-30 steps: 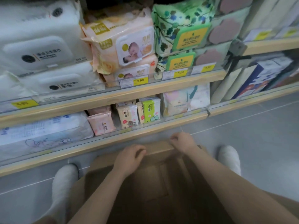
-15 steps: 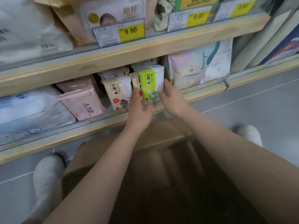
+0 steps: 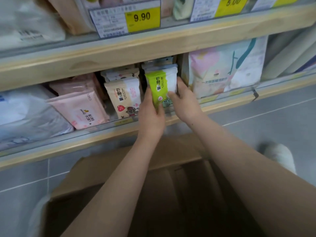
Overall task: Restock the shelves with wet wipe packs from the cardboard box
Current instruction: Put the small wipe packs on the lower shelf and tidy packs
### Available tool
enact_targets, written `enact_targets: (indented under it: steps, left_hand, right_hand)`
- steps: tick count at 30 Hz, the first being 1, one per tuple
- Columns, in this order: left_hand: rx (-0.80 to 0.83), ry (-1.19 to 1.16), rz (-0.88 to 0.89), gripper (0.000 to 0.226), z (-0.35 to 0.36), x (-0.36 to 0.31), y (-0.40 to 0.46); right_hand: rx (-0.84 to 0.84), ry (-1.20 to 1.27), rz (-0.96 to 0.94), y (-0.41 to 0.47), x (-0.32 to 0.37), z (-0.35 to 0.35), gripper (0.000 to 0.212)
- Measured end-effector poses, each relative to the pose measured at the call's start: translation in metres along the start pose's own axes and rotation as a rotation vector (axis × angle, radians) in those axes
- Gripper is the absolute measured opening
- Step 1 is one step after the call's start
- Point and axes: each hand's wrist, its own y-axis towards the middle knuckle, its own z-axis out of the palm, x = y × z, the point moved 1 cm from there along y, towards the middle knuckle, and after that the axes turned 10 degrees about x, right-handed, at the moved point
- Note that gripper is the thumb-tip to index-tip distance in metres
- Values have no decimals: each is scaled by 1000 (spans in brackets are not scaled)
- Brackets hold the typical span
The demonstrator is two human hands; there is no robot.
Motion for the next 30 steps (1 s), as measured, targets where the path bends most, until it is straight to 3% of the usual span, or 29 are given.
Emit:
enact_targets:
  steps: [6,12,17,23,30]
  left_hand:
    - [-72,309,79,53,-2,-6,8]
    - [87,55,-125,66,-7,-9,27]
    - [129,-24,-85,67,-4,-1,47]
    - [51,11,-3,60,-3,6,47]
    - [118,110,-7,62,-17,-7,22]
  right_hand:
    - [-7,4,-27,5,-2,-5,46]
    - [46,-25,-32,6,-6,-9,57]
    - [90,3,14,17,-5,-12,65]
    - [68,66,-2,20,-3,-13,64]
    - [-34,-161,-13,0,4,-7,54]
